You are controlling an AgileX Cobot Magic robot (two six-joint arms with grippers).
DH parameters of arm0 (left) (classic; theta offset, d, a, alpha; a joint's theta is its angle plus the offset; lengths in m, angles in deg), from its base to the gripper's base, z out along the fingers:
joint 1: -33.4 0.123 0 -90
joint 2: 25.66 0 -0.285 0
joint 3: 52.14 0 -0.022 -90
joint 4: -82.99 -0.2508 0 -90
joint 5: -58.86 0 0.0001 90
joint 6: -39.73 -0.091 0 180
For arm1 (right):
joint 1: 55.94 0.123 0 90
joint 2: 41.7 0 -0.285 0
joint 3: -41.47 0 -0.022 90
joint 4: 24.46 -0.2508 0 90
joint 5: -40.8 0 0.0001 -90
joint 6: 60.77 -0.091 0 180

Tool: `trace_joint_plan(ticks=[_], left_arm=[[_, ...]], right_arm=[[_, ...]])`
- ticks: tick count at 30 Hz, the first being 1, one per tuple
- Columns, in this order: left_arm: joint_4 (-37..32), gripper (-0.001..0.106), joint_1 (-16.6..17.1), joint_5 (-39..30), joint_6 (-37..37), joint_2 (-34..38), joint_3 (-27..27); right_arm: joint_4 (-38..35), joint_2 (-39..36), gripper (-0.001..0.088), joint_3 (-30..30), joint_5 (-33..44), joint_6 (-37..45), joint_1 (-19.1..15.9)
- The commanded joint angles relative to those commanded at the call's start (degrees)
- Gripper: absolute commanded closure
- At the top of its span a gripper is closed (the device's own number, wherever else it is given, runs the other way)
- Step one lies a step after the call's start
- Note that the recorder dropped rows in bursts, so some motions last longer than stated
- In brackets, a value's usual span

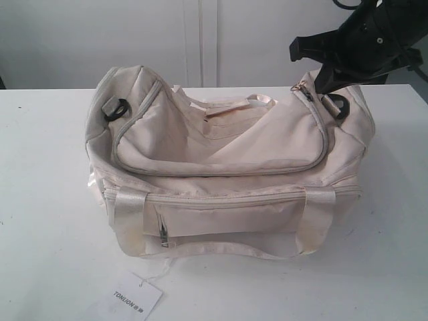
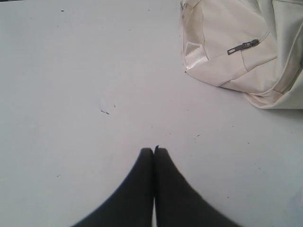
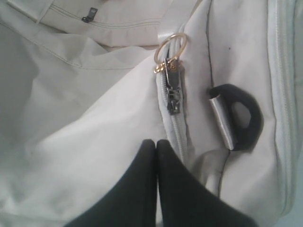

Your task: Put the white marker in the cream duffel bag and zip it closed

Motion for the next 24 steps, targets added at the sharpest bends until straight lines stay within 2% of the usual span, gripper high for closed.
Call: trace_joint_plan(ticks=[14, 24], left_arm=[[0.0, 0.105, 0.0, 0.0, 0.0, 0.0, 0.0], [0.0, 0.105, 0.0, 0.0, 0.0, 0.0, 0.0]], right_arm=[[0.48, 0.47, 0.0868, 0.0, -0.7, 0.0, 0.0], [4.46, 6.31, 0.0868, -3.76, -0.93, 11.43, 0.0]])
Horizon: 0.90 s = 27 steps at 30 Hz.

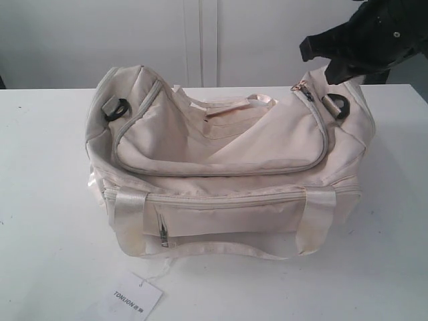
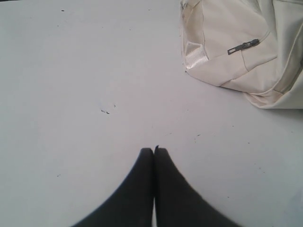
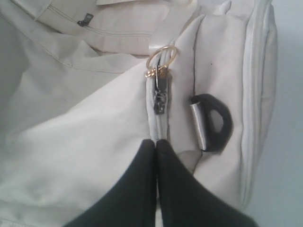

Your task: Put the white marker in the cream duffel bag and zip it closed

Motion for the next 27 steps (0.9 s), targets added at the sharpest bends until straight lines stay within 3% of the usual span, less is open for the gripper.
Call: trace_joint_plan(ticks=[17, 27], left_arm=[[0.0, 0.105, 0.0, 0.0, 0.0, 0.0, 0.0], [0.0, 0.105, 0.0, 0.0, 0.0, 0.0, 0.0]], right_arm=[[-0.46, 9.03, 0.0868, -13.75, -4.26, 1.84, 0.0], [-0.36, 24.2, 0.0868, -24.51, -12.67, 1.84, 0.0]])
